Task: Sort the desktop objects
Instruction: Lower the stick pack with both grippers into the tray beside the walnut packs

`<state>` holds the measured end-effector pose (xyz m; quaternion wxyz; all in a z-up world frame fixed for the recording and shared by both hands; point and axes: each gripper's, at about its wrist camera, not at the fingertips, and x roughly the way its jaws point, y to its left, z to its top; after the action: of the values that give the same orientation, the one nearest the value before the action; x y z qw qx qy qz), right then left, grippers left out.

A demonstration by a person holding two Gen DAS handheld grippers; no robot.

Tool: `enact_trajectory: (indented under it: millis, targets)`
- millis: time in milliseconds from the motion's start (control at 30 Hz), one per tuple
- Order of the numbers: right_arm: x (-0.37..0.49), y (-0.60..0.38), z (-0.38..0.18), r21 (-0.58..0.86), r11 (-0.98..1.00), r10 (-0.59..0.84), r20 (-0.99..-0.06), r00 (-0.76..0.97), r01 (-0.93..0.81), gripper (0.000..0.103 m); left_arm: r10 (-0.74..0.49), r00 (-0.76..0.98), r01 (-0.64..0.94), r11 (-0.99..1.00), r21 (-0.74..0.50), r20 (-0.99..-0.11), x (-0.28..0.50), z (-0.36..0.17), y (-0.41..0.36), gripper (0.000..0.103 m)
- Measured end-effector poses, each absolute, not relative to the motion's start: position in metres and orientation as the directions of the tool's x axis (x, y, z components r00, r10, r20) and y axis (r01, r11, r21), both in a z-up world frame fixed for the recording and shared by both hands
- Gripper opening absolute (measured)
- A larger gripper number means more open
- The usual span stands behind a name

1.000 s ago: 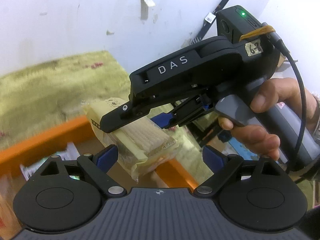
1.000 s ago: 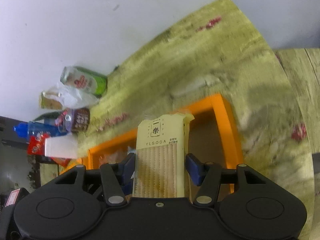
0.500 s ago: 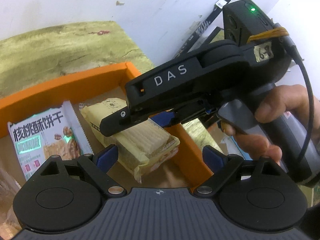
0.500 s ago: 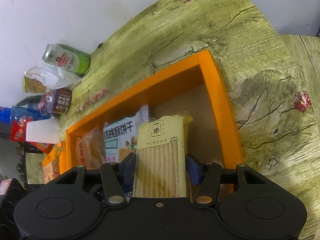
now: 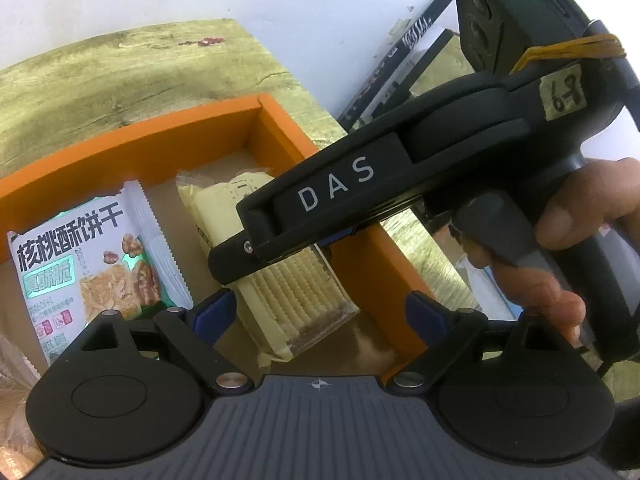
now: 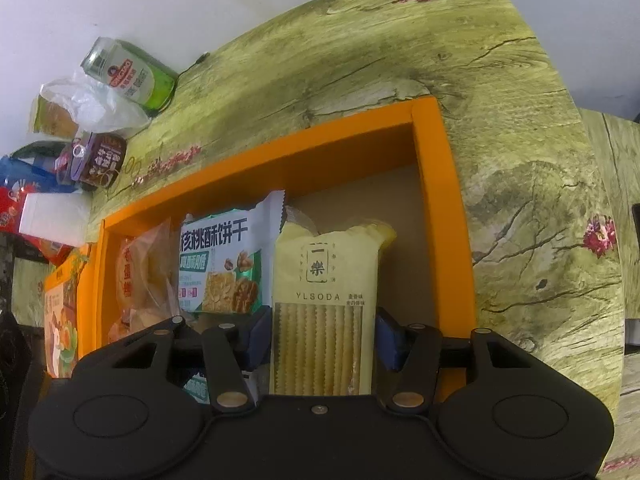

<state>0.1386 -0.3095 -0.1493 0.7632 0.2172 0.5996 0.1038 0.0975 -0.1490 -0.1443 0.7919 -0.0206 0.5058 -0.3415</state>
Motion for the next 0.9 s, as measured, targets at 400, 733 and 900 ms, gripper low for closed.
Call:
enact_trajectory:
  millis: [400,733,900]
  targets:
    - [0.141,-0.318,-0.139,0.480,0.867,0.432,-0.858,0.277,0.135,0.059,-0.536,0.249,0.518,0.778,-0.357,-0.807,0.097,-0.144,-0.150,0.094]
    - [0.138,-0.322,-0.141,0.532,0.821,0.473,-0.837,0.274,0.207,0.066,-0.529,0.243,0.534,0.773,-0.343,-0.813,0.107,-0.147,-0.158,0.095]
    - [0.135,-0.315,-0.143,0.519,0.834,0.467,-0.845,0.259,0.190,0.067,-0.528,0.242,0.550,0.766,-0.333,-0.814,0.108,-0.146,-0.163,0.095]
